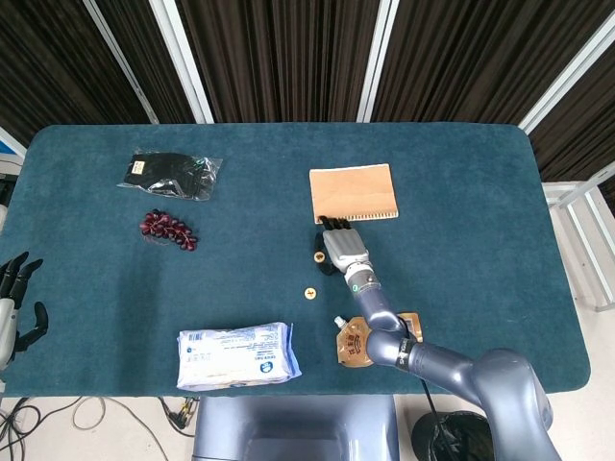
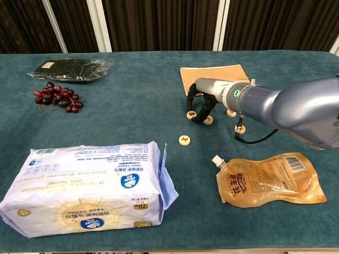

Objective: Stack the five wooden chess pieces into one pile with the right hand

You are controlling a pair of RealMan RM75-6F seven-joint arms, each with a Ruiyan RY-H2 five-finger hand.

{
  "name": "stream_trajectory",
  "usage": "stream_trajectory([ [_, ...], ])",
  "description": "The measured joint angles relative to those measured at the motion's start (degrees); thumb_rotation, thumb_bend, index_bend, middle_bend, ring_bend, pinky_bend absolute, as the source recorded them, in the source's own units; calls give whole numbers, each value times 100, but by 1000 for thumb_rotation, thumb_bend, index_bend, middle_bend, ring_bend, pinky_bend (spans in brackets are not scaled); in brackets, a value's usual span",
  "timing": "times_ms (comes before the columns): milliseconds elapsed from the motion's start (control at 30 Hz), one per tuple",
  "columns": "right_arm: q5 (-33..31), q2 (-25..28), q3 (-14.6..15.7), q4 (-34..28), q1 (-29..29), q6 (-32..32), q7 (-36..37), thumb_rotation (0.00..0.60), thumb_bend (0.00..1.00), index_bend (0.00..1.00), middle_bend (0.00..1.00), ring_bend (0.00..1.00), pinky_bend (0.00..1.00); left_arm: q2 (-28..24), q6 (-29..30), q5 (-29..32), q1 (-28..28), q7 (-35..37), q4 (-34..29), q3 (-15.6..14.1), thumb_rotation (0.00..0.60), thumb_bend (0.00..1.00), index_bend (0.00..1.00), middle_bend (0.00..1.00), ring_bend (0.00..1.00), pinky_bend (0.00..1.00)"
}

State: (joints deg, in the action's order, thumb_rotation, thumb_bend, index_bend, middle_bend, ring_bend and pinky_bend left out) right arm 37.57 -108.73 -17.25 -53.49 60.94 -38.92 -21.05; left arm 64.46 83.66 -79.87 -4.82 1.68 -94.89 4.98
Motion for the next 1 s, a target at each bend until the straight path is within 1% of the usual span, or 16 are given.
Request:
stream_trajectory([
  [300, 45, -33, -30, 68, -7, 55, 24, 600, 407, 513, 0, 0, 0, -1, 4, 7, 0, 11, 11, 6, 600, 624, 137, 1, 0, 0],
  [500, 109, 52, -92, -6, -10, 46, 62, 600, 406, 514, 0, 0, 0, -6, 4, 27, 3, 30, 16, 15, 600, 625, 137, 1, 0, 0],
  [700, 122, 308, -97, -291, -54, -19, 3, 600, 406, 514, 0, 0, 0, -12, 6, 43, 5, 49, 15, 26, 600, 625, 137, 1, 0, 0],
  [800, 52, 501, -72, -543, -124, -46, -48, 600, 407, 514, 0, 0, 0, -11, 9, 27, 7, 37, 9, 16, 600, 624, 137, 1, 0, 0],
  [900, 32, 720, 8, -869, -237, -70, -68, 600, 406, 514, 0, 0, 0, -4, 13, 16, 6, 14, 7, 11, 600, 624, 137, 1, 0, 0],
  [1000, 64, 862, 111, -1058, -336, -114, -77, 600, 406, 514, 0, 0, 0, 2, 19, 16, 9, 3, 8, 9, 600, 624, 137, 1, 0, 0],
])
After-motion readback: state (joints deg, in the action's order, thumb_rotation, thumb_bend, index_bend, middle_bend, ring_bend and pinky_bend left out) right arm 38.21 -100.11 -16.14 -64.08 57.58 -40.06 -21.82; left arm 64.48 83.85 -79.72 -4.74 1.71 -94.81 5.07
